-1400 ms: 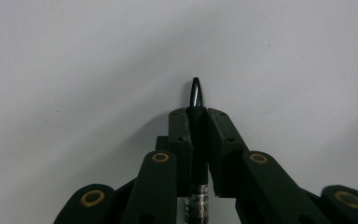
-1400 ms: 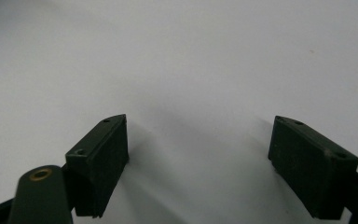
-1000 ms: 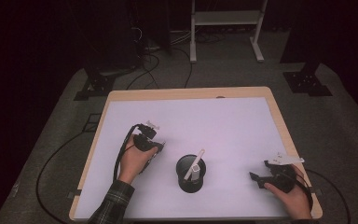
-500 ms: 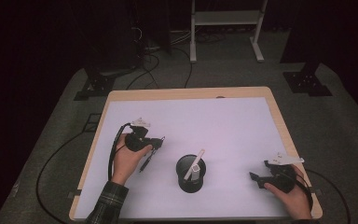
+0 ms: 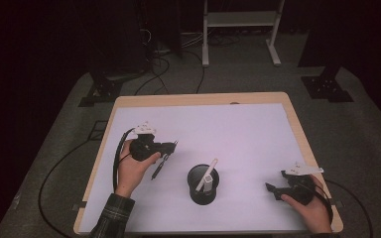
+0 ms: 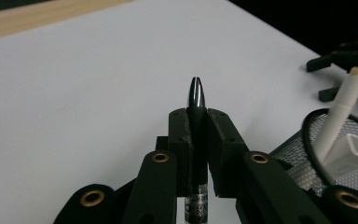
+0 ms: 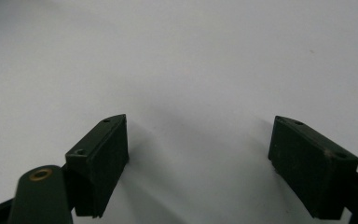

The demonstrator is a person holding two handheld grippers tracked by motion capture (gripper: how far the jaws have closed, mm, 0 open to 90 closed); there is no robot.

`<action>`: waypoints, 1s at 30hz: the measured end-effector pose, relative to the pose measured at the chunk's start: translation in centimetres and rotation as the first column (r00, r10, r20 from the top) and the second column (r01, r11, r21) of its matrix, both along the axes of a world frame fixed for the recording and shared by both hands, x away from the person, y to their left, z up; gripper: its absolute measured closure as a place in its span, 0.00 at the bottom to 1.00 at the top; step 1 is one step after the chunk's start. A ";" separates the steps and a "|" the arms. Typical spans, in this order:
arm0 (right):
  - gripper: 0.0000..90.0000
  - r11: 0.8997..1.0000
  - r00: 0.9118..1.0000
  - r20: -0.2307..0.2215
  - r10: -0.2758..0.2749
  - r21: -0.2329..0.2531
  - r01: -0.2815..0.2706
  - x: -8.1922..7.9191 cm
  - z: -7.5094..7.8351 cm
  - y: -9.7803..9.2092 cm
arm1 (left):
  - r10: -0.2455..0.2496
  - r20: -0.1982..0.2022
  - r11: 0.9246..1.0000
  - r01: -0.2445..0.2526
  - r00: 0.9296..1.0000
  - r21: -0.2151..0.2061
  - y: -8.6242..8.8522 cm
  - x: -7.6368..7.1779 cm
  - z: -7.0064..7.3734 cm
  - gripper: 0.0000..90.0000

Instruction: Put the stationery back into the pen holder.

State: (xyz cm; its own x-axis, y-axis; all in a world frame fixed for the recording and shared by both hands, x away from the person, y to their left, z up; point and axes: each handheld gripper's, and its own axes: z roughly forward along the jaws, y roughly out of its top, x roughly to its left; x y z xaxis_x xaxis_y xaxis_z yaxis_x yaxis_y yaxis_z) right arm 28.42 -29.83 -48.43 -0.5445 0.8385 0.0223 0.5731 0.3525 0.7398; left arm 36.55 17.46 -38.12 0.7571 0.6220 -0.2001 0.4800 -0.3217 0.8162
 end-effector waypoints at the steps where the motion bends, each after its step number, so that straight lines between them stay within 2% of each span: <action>1: 0.21 1.000 1.000 0.000 0.000 0.000 0.000 0.0 0.0 0.0 | -0.003 0.004 1.000 0.003 1.000 -0.010 0.0 -0.1 0.2 0.89; 7: 0.21 1.000 1.000 0.000 0.000 0.000 0.000 0.0 0.0 0.0 | -0.030 0.036 0.997 0.033 0.999 -0.070 0.1 -0.8 1.2 0.89; 19: 0.21 1.000 1.000 0.000 0.000 0.000 0.000 0.0 0.0 0.0 | -0.074 0.113 0.988 0.089 0.991 -0.127 -0.7 -2.3 3.5 0.89; 24: 0.21 1.000 1.000 0.001 0.001 -0.001 -0.001 0.0 0.0 0.0 | -0.091 0.123 0.980 0.111 0.988 -0.162 -1.0 -2.8 4.0 0.89; 30: 0.21 1.000 1.000 0.000 0.000 0.000 0.000 0.0 0.0 0.0 | -0.116 0.155 0.973 0.143 0.981 -0.180 -1.8 -3.6 4.8 0.89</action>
